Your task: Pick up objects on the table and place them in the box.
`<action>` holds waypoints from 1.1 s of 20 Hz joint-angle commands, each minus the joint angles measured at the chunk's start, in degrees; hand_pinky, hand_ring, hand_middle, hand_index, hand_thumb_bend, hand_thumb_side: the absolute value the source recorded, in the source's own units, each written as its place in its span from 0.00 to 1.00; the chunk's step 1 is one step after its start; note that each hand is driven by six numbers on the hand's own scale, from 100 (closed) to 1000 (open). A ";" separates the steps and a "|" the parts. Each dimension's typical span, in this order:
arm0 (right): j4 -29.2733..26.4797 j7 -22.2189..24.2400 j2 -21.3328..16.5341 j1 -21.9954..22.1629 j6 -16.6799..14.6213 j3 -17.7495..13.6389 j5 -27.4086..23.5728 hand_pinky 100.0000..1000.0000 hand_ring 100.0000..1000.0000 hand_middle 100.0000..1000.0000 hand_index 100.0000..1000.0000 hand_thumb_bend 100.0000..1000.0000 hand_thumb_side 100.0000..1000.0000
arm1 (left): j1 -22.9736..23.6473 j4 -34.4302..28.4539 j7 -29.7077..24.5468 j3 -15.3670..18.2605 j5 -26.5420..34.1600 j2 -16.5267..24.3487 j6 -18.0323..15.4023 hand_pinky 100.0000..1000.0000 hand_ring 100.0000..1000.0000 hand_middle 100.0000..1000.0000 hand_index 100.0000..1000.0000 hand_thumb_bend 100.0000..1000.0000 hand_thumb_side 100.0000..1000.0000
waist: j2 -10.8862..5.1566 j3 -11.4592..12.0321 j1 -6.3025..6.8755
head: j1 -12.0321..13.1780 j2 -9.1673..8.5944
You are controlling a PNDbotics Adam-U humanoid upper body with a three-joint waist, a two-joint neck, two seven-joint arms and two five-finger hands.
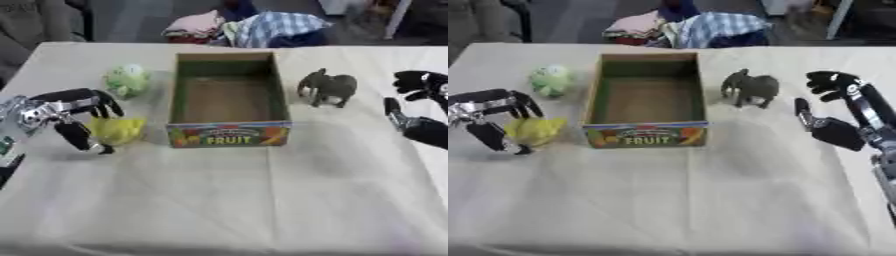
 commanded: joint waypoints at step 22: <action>-0.26 1.19 -0.29 -1.90 -0.47 1.10 -0.59 0.68 0.72 0.68 0.83 0.06 0.35 | -13.74 -3.14 16.73 4.93 -11.43 -8.97 2.98 0.57 0.31 0.26 0.41 0.33 0.00 | -1.08 -3.28 -0.21 | 2.01 0.28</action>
